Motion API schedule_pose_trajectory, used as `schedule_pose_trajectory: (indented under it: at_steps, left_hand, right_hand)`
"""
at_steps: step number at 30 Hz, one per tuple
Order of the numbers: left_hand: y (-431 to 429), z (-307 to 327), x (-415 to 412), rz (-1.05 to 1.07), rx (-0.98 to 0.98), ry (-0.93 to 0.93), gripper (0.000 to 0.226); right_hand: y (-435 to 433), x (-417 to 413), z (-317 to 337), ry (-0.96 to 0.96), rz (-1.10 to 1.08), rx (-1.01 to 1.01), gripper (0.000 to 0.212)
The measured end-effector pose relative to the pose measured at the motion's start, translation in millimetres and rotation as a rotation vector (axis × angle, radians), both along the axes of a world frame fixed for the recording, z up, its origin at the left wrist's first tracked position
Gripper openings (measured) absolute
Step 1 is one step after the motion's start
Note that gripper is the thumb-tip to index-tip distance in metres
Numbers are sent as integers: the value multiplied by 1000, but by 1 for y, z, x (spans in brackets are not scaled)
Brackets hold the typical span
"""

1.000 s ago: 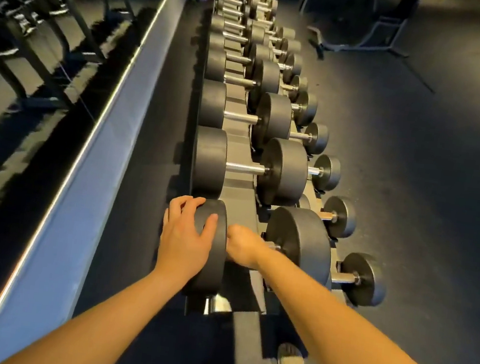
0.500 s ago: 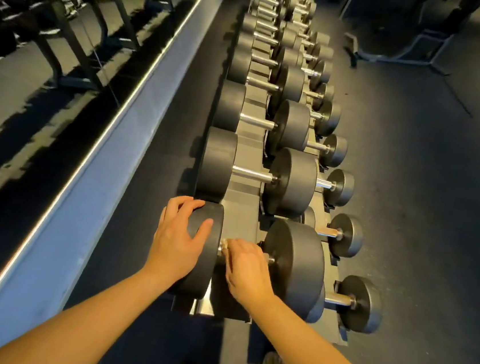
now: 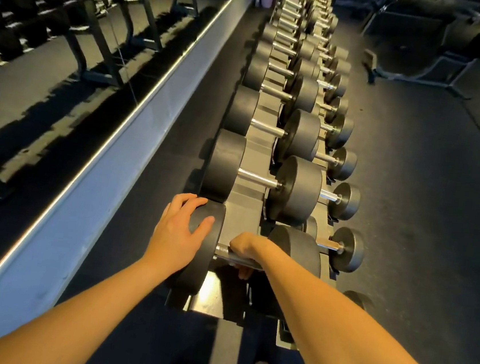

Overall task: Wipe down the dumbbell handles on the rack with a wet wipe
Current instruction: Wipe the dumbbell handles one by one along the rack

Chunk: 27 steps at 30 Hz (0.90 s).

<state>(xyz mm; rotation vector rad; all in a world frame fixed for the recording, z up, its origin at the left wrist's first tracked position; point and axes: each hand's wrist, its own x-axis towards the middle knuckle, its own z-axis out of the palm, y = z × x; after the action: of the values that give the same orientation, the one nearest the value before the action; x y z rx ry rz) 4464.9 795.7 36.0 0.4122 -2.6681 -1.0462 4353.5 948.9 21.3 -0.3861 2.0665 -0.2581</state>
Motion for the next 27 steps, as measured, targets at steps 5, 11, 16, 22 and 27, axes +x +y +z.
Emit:
schedule_pose_trajectory:
  at_steps: [5, 11, 16, 22, 27]
  left_hand:
    - [3, -2, 1, 22, 24, 33, 45]
    - [23, 11, 28, -38, -233, 196, 32]
    - [68, 7, 59, -198, -123, 123, 17]
    - [105, 6, 32, 82, 218, -187, 31]
    - [126, -12, 16, 386, 429, -87, 9]
  right_hand:
    - [24, 56, -17, 698, 53, -208, 20]
    - [38, 76, -18, 930, 102, -286, 29]
    - [40, 62, 10, 562, -305, -441, 15]
    - [70, 37, 35, 286, -76, -590, 12]
    - [85, -9, 33, 396, -11, -637, 10]
